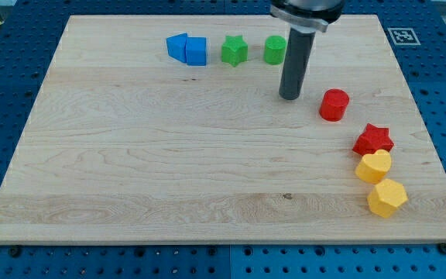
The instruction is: Slightly push the red circle towards the red star
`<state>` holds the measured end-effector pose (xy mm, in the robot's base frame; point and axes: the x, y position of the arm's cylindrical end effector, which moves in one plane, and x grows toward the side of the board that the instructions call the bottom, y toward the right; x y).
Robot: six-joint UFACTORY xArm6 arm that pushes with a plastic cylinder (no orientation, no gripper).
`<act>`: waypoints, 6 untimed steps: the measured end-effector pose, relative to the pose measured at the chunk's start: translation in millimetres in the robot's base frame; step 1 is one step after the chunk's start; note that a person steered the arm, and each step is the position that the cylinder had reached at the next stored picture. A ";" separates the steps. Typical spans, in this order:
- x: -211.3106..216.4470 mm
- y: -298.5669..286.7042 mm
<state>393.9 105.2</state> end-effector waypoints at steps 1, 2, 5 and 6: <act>0.0 5.0; 0.0 32.4; 13.4 45.6; 19.0 35.8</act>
